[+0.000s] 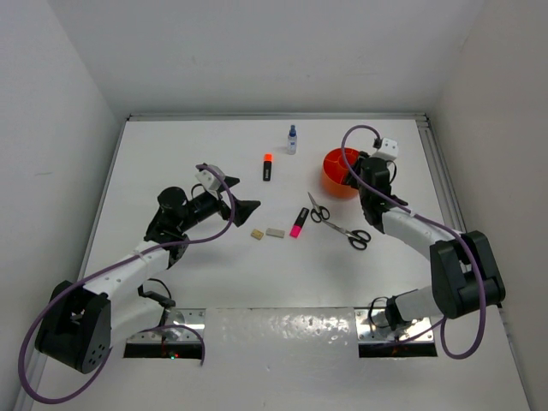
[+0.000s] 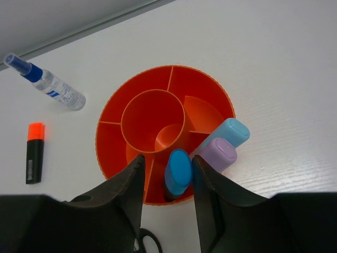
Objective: Sort the stationery into containers
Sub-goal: Place the pen in the storage box, then pick up the pen from the center of the board, then place the pen in the storage box.
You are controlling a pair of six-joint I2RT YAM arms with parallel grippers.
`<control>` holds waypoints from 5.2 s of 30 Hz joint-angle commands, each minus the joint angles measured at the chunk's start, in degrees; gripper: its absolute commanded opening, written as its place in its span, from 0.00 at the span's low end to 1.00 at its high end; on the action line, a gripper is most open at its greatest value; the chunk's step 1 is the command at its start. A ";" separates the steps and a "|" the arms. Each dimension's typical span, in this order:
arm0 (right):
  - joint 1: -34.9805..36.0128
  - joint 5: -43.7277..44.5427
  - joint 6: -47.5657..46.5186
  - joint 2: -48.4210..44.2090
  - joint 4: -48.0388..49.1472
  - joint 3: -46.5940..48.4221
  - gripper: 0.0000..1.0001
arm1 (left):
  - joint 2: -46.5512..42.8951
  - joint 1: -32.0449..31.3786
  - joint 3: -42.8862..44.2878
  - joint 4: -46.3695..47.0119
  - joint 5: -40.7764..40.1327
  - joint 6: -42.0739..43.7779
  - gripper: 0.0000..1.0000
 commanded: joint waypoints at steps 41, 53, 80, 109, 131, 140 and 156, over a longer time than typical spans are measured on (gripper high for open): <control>21.58 0.33 16.77 11.46 -33.81 16.98 0.58 | -3.40 0.41 -1.69 3.98 -6.95 -3.41 1.00; 22.02 -0.81 18.61 18.24 -36.28 20.23 0.59 | -4.19 0.32 -3.19 4.59 -6.95 -3.85 1.00; 22.02 -10.30 18.53 30.28 -40.93 27.62 0.41 | -5.25 0.76 -3.72 4.59 -8.79 -2.09 1.00; 17.45 -42.55 -18.91 15.78 -48.85 32.71 0.00 | -4.54 -1.87 -0.90 -14.29 15.72 54.32 1.00; 20.88 -45.55 -19.71 13.23 -52.98 37.46 0.00 | -3.93 -2.93 0.33 -20.55 14.15 68.49 1.00; 22.20 -46.43 -20.06 12.71 -54.38 39.39 0.00 | -4.28 -3.28 -0.20 -21.51 14.76 70.94 1.00; 24.57 -50.56 -18.65 14.64 -51.92 41.50 0.00 | -2.26 -6.09 -0.99 -20.55 15.29 82.54 0.85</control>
